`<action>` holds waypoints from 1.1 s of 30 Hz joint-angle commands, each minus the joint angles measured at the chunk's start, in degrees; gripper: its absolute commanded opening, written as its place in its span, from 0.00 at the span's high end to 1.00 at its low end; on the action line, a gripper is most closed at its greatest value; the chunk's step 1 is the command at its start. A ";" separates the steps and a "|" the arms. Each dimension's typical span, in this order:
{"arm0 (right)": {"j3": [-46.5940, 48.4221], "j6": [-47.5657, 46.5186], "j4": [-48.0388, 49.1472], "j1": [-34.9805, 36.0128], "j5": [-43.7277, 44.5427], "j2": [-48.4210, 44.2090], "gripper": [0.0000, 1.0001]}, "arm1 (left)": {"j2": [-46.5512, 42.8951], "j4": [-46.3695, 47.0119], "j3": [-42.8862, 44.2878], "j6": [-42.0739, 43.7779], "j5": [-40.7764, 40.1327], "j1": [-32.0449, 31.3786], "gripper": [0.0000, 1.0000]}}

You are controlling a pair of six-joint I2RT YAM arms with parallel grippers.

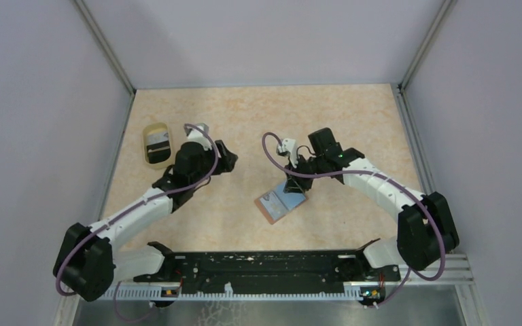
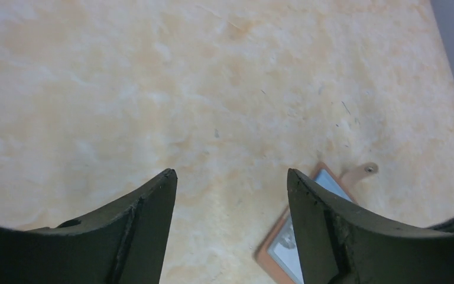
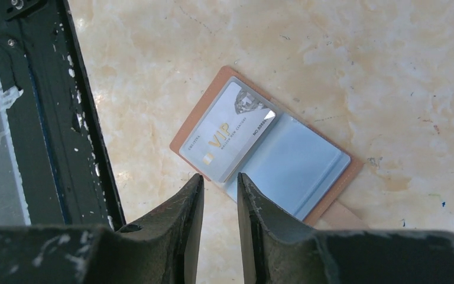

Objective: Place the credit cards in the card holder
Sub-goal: Move the storage box to the center of the board.

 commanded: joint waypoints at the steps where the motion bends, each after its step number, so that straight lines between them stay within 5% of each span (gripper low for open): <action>1: 1.92 -1.41 -0.87 0.32 0.26 -0.53 0.73 | 0.54 -8.18 5.88 9.80 -1.82 9.11 0.25; 8: 1.99 -1.92 -1.69 0.36 0.36 -0.48 0.72 | 13.91 -18.09 19.42 15.24 -3.65 24.19 0.28; 15: 2.05 -2.57 -2.32 1.20 0.21 0.39 0.72 | 23.90 -22.86 28.64 24.36 -9.28 28.88 0.24; 22: 2.49 -3.70 -3.48 2.08 0.39 2.75 0.72 | 33.73 -26.05 32.82 24.94 -2.40 33.38 0.21; 33: 2.50 -3.84 -3.80 2.10 0.53 4.51 0.72 | 37.76 -33.34 35.99 19.93 17.24 35.97 0.48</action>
